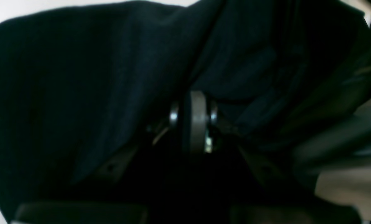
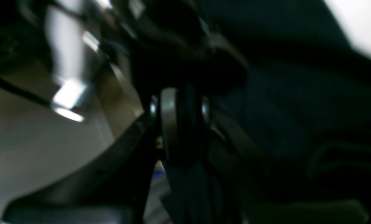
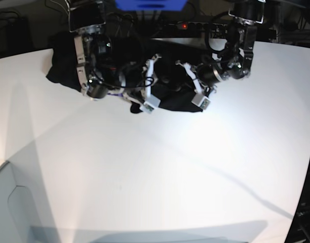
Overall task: Fold the T-shirt properly
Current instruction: 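Lay the folded end onto the band and press it with both grippers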
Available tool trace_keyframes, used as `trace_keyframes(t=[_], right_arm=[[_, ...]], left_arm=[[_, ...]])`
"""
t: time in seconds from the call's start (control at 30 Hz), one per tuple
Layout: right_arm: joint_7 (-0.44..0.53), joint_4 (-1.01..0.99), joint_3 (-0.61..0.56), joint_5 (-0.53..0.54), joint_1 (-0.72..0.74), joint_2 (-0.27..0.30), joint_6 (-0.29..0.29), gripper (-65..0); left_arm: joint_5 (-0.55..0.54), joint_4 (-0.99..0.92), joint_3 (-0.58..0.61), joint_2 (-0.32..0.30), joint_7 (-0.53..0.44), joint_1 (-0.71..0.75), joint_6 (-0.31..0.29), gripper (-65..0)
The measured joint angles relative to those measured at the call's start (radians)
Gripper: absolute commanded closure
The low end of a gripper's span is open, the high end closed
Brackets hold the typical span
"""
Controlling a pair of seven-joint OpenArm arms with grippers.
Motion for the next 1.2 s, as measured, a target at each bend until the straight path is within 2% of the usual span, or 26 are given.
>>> trace_keyframes(t=[0.57,0.77,0.87,0.97,1.03,1.2], right_arm=[[0.014,-0.010,0.002,0.012,-0.005,0.204,-0.001,-10.6],[0.002,0.227,0.003,0.002,-0.055,0.253,-0.008,-10.6],[0.003,0.284,0.019,0.019,-0.056,0.263,-0.010,-10.6],[-0.006,0.288,0.098,0.005,-0.084,0.266,-0.010,-10.6],[-0.018,0.288,0.110,-0.002,-0.083,0.266,-0.009,-10.6],[-0.007,0.288,0.089,0.007,-0.077,0.165,-0.010,-10.6]], left_arm=[[0.000,0.000,-0.002,0.000,0.003,-0.002,0.000,-6.3],[0.001,0.000,-0.002,0.000,0.003,-0.003,0.000,-6.3],[0.001,0.000,-0.002,0.000,0.003,-0.003,0.000,-6.3],[0.001,0.000,-0.002,0.000,0.004,-0.004,0.000,-6.3],[0.001,-0.002,-0.002,0.000,0.003,-0.005,0.000,-6.3],[0.002,-0.002,-0.003,0.000,0.003,-0.005,0.000,-6.3]])
